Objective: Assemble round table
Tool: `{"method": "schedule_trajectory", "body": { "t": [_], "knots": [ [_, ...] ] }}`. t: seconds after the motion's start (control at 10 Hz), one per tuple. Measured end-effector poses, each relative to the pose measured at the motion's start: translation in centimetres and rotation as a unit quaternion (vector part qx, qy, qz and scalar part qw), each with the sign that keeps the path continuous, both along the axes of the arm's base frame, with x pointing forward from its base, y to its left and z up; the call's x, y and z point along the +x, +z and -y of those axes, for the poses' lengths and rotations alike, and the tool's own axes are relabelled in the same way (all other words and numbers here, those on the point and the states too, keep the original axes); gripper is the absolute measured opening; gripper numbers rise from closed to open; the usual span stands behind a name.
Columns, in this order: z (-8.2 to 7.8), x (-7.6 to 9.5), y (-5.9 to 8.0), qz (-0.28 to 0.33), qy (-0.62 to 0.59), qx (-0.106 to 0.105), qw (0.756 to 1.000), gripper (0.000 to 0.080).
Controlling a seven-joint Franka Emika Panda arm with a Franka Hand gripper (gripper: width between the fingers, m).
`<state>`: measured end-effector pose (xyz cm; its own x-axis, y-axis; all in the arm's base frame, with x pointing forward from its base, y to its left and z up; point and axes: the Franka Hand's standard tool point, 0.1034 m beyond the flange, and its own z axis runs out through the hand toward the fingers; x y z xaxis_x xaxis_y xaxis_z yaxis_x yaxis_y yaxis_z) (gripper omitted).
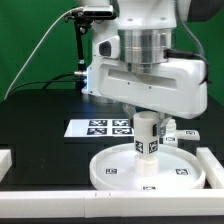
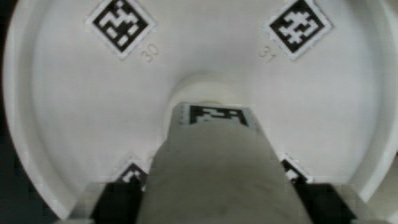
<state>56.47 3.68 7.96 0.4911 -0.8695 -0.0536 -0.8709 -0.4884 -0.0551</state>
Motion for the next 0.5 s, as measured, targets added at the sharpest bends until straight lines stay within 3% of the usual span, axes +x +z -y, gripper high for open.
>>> {"method": "schedule_trajectory", "body": {
  "t": [0.3, 0.4, 0.5],
  "knots": [
    [-0.17, -0.07, -0.10, -0.012, -0.211, 0.038, 0.977, 0.0406],
    [-0.22, -0.06, -0.09, -0.015, -0.242, 0.041, 0.969, 0.0406],
    [-0.21, -0.07, -0.12, -0.014, -0.236, 0.040, 0.971, 0.0482]
  ]
}}
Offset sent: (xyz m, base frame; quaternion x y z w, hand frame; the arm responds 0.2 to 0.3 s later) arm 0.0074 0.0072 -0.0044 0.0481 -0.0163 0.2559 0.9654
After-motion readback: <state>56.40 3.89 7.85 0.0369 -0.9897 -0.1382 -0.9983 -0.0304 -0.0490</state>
